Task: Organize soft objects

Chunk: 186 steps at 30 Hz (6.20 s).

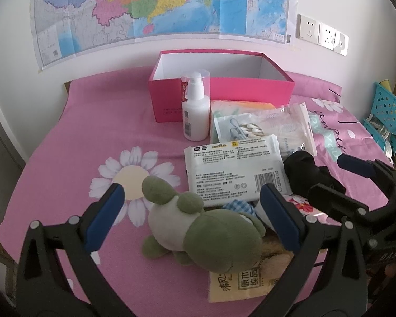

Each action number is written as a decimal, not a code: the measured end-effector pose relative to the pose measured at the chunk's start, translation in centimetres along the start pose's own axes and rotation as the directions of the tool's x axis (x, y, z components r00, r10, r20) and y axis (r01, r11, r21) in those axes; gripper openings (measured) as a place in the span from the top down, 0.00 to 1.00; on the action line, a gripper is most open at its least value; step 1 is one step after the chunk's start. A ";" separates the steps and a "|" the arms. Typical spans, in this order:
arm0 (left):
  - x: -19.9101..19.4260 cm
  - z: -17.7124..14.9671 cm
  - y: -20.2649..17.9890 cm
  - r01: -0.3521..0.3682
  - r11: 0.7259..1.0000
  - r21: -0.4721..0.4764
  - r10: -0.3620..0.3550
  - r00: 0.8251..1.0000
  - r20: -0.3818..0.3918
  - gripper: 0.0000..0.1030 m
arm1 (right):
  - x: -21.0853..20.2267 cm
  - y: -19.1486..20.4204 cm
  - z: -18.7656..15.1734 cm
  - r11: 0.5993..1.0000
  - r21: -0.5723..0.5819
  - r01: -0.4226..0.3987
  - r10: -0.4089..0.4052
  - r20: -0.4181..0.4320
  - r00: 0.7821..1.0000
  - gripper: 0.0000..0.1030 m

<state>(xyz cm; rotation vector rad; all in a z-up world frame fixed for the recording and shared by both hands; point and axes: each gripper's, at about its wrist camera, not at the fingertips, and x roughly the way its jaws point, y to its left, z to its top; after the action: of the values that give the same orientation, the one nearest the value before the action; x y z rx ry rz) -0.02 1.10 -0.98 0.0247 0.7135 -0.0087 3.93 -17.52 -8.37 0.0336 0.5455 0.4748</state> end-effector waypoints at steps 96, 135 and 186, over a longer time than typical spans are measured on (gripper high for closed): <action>4.3 15.5 0.2 0.232 0.952 0.199 -0.251 0.965 0.075 0.34 | 6.2 -2.1 16.1 0.961 -0.088 -0.264 0.267 0.018 0.964 0.76; 9.2 17.1 3.7 0.190 0.979 0.077 -0.196 0.977 0.080 0.33 | 12.9 -6.2 19.5 0.968 0.079 -0.240 0.244 -0.043 0.969 0.53; 6.5 9.5 -3.6 0.350 0.901 0.256 -0.322 0.935 -0.146 0.45 | 5.1 -8.2 6.9 0.980 0.025 -0.196 0.197 -0.024 0.980 0.81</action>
<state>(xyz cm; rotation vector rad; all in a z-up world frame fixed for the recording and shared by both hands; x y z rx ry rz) 11.08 -2.79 1.87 0.1728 0.8063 -0.4449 14.71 -21.96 -6.26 0.1031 0.5760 0.6625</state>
